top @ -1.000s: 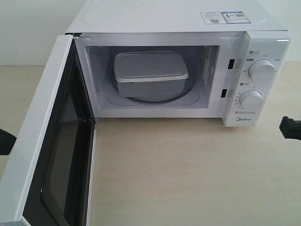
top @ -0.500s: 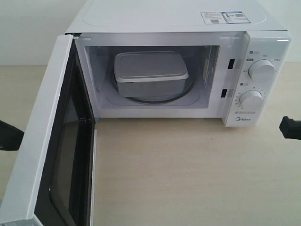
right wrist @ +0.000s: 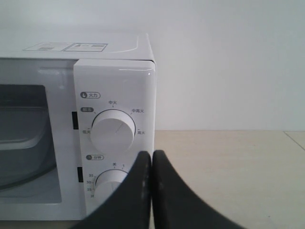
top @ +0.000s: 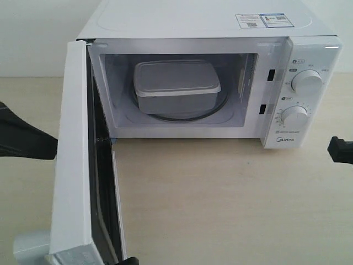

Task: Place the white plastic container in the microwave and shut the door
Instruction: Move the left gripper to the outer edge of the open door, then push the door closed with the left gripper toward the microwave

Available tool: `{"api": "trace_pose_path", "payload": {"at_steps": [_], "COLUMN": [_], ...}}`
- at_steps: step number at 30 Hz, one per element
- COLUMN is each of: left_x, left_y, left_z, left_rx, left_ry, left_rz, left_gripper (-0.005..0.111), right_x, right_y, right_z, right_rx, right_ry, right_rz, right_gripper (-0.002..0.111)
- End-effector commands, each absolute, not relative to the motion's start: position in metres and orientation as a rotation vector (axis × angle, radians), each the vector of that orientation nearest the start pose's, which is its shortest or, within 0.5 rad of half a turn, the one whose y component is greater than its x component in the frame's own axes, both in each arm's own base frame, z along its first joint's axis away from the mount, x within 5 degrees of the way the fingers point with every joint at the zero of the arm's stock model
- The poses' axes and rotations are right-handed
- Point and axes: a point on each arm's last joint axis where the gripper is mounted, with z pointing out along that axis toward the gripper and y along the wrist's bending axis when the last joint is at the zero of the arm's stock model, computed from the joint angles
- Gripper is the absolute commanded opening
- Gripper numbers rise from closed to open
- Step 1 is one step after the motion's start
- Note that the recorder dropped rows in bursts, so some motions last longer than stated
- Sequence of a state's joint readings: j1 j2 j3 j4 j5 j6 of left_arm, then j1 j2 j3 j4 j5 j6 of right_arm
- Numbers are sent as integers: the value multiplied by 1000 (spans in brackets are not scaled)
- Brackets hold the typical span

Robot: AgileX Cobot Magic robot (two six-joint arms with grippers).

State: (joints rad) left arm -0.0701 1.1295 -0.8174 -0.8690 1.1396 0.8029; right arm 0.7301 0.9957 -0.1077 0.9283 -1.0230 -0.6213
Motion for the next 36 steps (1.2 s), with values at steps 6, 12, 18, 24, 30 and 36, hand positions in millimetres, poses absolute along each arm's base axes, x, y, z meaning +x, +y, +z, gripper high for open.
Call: {"api": "trace_pose_path", "payload": {"at_steps": [6,12,18,24,30,36], "left_x": [193,194,199,209,224,241], "left_y": [-82,-93,-110,-129,-150,-168], "left_z": [300,300,294,282,289,297], "left_rx": [706,739,767,778,811,803], "left_ry": [2312,2278,2260,2280,2234,2181], "left_rz": [-1012,-967,-927,-948,-925,-902], "left_gripper": [4,4,4,4,4,4], "right_x": [143,143,143,143,143,143], "right_y": [44,44,43,45,45,47], "right_z": [218,218,221,222,222,224], "right_rx": [-1,13,71,40,41,78], "right_ry": [1567,1564,1539,1520,1520,1502], "right_rz": [-46,-26,13,16,18,102], "right_gripper": [0,0,0,0,0,0]}}
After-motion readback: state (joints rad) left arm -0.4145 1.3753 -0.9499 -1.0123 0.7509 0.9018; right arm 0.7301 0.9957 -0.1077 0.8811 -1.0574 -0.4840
